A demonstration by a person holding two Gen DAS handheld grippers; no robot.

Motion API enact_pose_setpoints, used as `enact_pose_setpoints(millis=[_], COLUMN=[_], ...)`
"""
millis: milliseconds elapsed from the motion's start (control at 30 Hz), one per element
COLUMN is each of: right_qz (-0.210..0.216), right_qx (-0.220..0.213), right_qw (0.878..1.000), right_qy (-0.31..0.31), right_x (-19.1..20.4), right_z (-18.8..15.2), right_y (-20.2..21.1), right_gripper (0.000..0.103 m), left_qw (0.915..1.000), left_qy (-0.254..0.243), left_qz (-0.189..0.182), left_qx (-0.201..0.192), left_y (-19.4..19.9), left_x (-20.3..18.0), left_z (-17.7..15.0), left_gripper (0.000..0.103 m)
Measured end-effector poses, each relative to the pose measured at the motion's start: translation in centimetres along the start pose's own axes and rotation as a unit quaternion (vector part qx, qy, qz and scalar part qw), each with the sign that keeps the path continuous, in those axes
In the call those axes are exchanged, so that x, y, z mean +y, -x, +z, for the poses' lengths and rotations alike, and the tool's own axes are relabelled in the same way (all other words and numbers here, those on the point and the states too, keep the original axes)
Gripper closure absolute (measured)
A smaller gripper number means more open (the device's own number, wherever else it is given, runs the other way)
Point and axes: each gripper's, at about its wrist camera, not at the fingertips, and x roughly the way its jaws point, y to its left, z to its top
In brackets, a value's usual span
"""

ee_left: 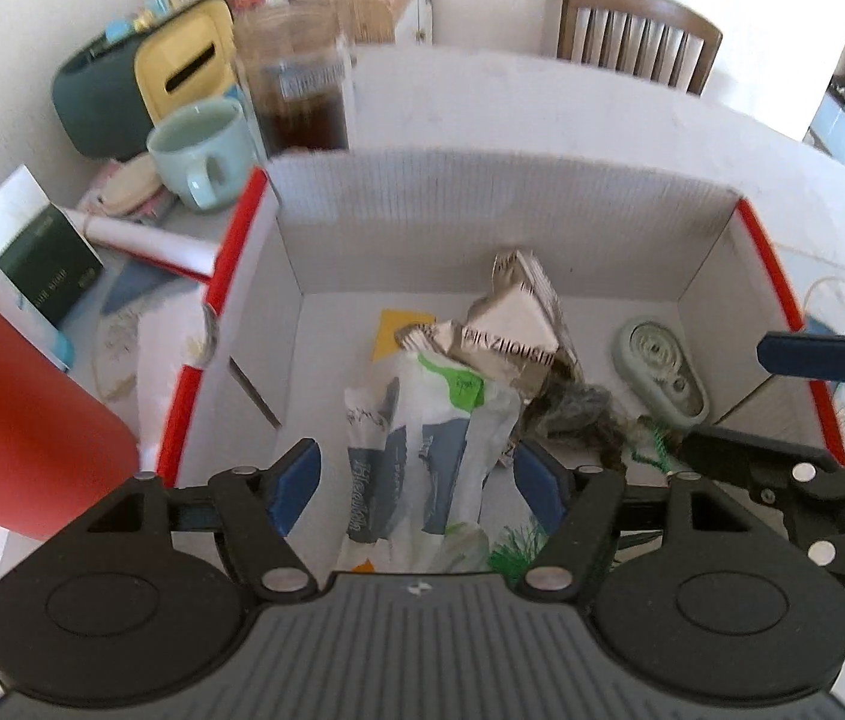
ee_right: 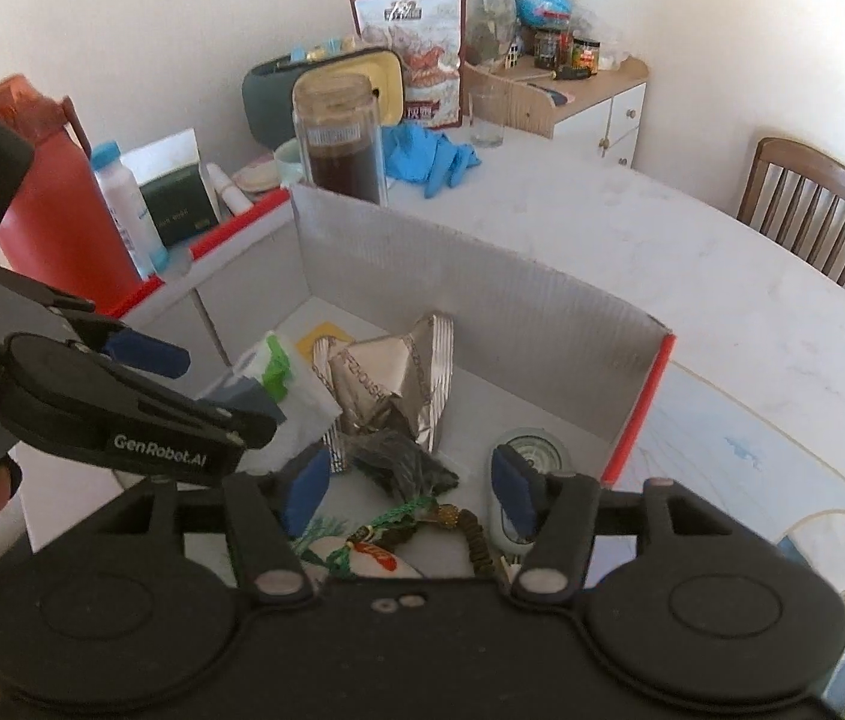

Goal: Organize objects
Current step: 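Open the left gripper releasing the white bag while the right gripper releases the tape dispenser, then withdraw both grippers from the box back toward the table items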

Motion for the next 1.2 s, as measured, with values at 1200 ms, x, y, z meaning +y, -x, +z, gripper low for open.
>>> enact_pose_setpoints(millis=[1200], right_qz=[0.001], right_qx=[-0.075], right_qw=[0.994], right_qy=[-0.084], right_x=[-12.2], right_z=[-10.3], right_y=[16.1], right_gripper=[0.007], left_qw=[0.9920], left_qy=[-0.040], left_qz=[-0.073], left_qx=[-0.095], left_y=[7.2], left_x=[-14.2], left_z=[-2.6], left_gripper=[0.001])
